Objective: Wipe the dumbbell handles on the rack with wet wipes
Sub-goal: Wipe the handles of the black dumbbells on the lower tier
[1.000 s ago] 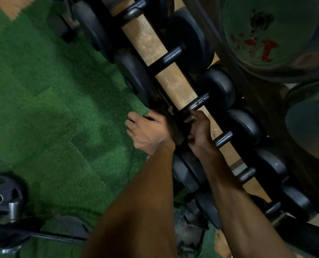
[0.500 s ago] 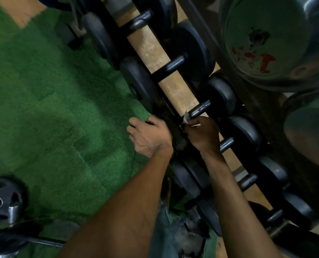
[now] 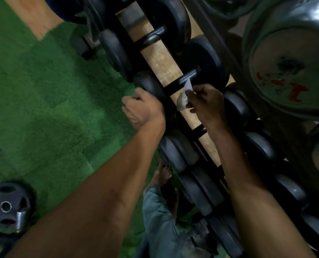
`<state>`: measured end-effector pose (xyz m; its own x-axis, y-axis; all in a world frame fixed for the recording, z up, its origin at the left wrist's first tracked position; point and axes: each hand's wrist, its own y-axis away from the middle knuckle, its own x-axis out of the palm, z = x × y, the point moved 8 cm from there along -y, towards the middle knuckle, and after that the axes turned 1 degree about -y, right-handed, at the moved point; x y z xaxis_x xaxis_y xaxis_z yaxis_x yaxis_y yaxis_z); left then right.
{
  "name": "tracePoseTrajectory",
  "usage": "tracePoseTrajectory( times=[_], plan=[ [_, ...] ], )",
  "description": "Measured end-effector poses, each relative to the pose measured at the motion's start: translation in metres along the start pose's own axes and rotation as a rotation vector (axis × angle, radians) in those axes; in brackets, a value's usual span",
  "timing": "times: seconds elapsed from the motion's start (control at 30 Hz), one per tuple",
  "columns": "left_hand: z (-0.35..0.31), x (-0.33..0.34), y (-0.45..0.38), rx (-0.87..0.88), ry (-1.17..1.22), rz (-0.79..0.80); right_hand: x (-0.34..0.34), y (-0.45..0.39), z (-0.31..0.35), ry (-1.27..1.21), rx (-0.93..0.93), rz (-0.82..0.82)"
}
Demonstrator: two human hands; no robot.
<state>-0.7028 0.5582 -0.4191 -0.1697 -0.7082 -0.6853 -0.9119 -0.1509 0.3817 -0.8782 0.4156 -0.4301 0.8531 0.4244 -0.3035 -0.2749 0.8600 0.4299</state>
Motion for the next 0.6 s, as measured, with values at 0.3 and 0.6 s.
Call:
tracePoseTrajectory(
  times=[0.3, 0.6],
  plan=[
    [-0.014, 0.023, -0.012, -0.194, 0.062, 0.017, 0.053, -0.017, 0.031, 0.247, -0.260, 0.154],
    [-0.025, 0.025, -0.013, -0.105, -0.067, 0.056, 0.057, -0.026, 0.038, 0.396, -0.294, 0.141]
  ],
)
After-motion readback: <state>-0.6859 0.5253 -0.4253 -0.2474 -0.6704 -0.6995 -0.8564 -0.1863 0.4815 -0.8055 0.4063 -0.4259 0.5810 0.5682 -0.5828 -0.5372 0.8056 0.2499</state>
